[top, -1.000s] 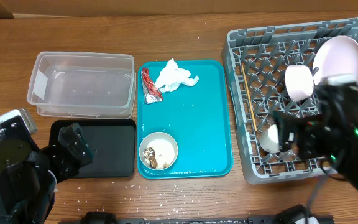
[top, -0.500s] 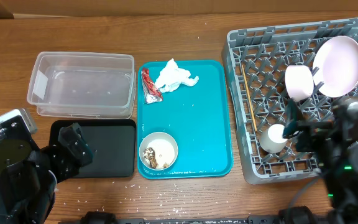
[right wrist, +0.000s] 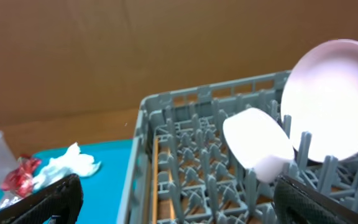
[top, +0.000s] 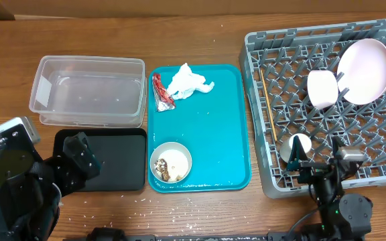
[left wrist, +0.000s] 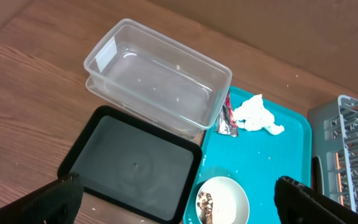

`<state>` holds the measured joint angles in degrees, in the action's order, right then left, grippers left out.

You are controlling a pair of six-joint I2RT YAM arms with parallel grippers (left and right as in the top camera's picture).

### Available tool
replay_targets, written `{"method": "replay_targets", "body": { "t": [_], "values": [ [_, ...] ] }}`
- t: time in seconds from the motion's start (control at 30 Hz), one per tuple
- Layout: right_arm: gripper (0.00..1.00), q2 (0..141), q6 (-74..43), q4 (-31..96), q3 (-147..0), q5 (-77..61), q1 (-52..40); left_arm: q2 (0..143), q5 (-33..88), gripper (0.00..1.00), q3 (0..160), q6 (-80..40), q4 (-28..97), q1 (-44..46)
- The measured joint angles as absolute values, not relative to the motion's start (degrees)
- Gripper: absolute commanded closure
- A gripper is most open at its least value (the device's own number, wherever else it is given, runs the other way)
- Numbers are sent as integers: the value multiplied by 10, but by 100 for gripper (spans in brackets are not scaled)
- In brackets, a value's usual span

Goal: Sort waste into correct bins and load items into the dishwasher

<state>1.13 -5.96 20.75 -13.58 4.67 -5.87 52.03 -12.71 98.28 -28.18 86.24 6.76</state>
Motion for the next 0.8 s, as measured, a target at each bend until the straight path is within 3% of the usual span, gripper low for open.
{"method": "replay_targets", "body": {
  "t": [0.33, 0.8],
  "values": [
    [0, 8, -60, 54, -19, 46, -50, 520, -127, 0, 983, -282, 862, 68],
    [0, 8, -59, 45, -11, 47, -50, 520, -127, 0, 983, -282, 863, 68]
  ]
}}
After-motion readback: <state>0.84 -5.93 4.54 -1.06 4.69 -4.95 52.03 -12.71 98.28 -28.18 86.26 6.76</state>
